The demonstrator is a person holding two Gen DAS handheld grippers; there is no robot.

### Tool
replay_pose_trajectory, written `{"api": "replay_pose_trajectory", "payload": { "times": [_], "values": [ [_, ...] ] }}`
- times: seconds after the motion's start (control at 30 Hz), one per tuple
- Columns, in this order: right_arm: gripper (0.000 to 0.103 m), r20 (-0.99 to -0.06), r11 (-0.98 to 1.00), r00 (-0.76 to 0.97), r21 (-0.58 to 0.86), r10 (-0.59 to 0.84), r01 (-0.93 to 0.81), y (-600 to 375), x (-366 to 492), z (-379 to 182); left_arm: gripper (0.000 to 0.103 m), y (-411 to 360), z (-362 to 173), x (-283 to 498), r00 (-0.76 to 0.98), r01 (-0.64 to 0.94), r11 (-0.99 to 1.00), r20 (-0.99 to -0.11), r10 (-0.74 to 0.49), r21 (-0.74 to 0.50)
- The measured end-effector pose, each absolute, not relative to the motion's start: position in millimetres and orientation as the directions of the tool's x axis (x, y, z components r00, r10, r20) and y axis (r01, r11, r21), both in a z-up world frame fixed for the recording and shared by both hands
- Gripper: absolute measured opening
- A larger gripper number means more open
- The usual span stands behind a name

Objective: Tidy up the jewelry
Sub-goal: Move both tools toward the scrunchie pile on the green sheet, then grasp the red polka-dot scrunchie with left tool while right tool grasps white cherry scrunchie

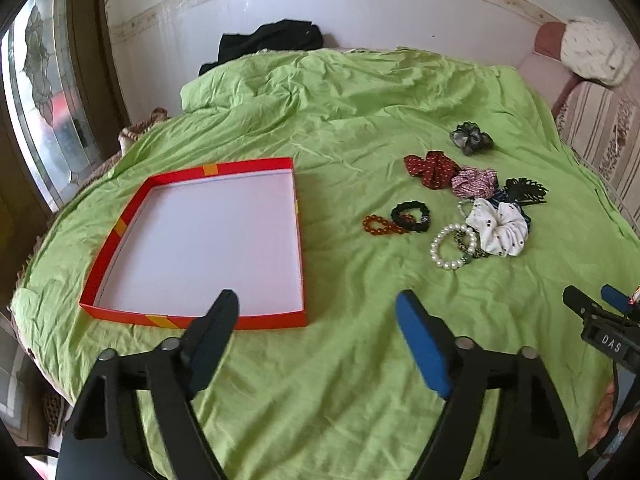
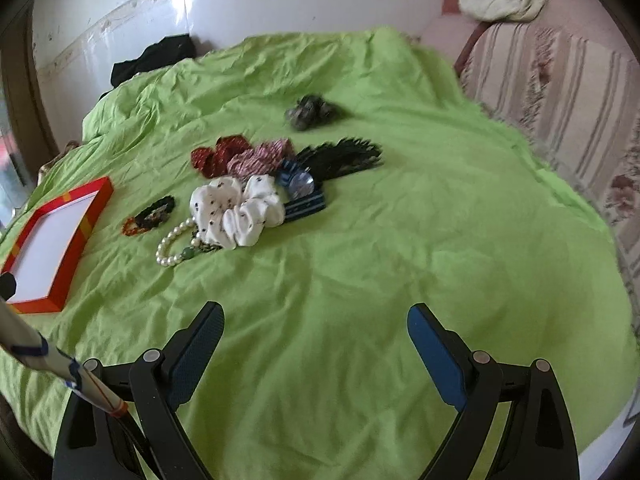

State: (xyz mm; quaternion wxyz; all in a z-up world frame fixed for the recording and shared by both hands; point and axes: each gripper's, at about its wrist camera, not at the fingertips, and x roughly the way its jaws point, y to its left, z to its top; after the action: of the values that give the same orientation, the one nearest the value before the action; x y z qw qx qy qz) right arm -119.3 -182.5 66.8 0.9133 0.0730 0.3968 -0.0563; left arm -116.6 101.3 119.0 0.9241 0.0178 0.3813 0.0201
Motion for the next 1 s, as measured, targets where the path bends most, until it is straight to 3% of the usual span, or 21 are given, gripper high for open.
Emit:
{"api": "replay_pose_trajectory", "payload": {
  "times": [0.07, 0.23, 0.4, 0.53, 0.7, 1.0],
  "values": [
    [0.095, -0.738, 0.982, 0.674, 0.107, -0.028, 0.157, -185.2, -112.5, 68.0, 0.077, 106.6, 119.0, -112.0, 0.701, -0.02, 0.999, -0.712, 0.034, 0.028],
    [0.081, -0.734, 0.983, 0.678, 0.148, 0.037, 0.106, -188.1, -93.5, 74.7, 0.077, 104.2, 127.3, -96.4, 0.705, 0.04, 0.999, -0.709, -0.031, -0.003],
    [0.08, -0.718, 0.972, 0.685, 0.227, 0.126, 0.059, -190.1, -76.1, 76.5, 0.076, 91.2, 127.2, -66.7, 0.68, 0.116, 0.992, -0.724, -0.116, -0.05],
    [0.079, -0.711, 0.971, 0.687, 0.236, 0.147, 0.037, -189.5, -60.8, 72.8, 0.052, 76.5, 120.0, -42.9, 0.644, 0.167, 0.984, -0.75, -0.152, -0.056],
    [0.072, -0.723, 0.959, 0.66, 0.283, 0.203, 0.015, -190.5, -38.2, 64.2, 0.051, 70.6, 110.3, -7.4, 0.603, 0.204, 0.971, -0.765, -0.225, -0.124],
    [0.072, -0.739, 0.956, 0.632, 0.294, 0.234, -0.01, -181.1, -1.0, 48.1, 0.051, 55.0, 82.6, 60.7, 0.528, 0.259, 0.955, -0.806, -0.268, -0.148]
  ]
}}
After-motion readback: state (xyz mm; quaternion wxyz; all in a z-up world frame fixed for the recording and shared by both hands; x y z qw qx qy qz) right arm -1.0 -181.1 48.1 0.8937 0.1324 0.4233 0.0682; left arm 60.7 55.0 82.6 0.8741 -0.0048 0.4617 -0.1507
